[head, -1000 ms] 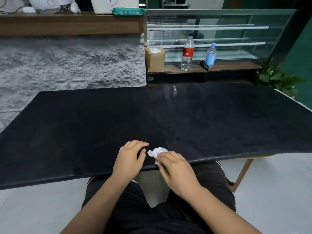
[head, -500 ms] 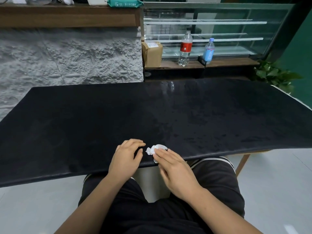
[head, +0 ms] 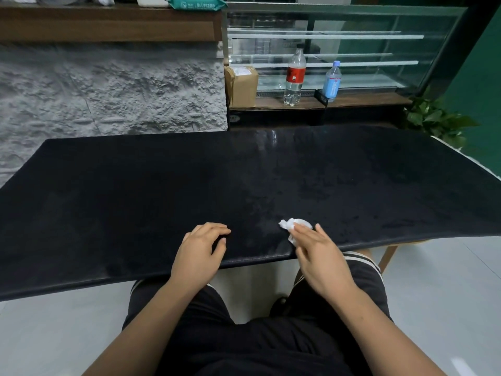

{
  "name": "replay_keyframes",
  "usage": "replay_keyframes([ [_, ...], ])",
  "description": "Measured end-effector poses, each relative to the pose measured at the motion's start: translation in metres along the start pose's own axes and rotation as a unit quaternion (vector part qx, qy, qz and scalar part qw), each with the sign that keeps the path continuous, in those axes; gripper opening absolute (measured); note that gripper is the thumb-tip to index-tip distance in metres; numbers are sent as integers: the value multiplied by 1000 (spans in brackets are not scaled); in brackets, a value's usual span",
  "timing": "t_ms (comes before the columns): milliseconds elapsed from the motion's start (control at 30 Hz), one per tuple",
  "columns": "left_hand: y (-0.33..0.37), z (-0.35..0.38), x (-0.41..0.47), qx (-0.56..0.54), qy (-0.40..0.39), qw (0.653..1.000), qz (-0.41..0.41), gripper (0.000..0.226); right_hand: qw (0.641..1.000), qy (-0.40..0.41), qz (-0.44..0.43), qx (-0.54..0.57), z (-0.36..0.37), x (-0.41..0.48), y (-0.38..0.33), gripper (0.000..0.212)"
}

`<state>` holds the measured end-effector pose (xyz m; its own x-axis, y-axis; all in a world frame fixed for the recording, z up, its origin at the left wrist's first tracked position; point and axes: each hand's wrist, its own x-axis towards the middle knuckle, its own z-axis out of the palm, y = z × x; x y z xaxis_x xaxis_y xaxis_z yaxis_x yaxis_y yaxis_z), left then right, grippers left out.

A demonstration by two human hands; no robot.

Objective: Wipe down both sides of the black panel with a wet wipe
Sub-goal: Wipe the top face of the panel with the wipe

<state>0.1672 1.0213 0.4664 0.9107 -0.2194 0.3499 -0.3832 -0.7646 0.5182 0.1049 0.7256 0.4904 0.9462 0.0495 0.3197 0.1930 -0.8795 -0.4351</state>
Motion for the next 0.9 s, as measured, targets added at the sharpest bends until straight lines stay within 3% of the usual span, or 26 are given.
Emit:
replay_keyframes([
  [200, 0, 0, 0, -2, -1, 1000, -3, 26, 998, 47, 52, -6, -2, -2, 5, 62],
  [400, 0, -1, 0, -5, -1, 1000, -4, 26, 997, 78, 8, -13, 12, -10, -26, 59],
  [667, 0, 0, 0, -8, 5, 1000, 0, 26, 995, -22, -96, 0, 32, -34, -71, 48],
  [900, 0, -1, 0, -6, 7, 1000, -2, 26, 995, -38, -94, 4, 25, -32, -58, 47],
])
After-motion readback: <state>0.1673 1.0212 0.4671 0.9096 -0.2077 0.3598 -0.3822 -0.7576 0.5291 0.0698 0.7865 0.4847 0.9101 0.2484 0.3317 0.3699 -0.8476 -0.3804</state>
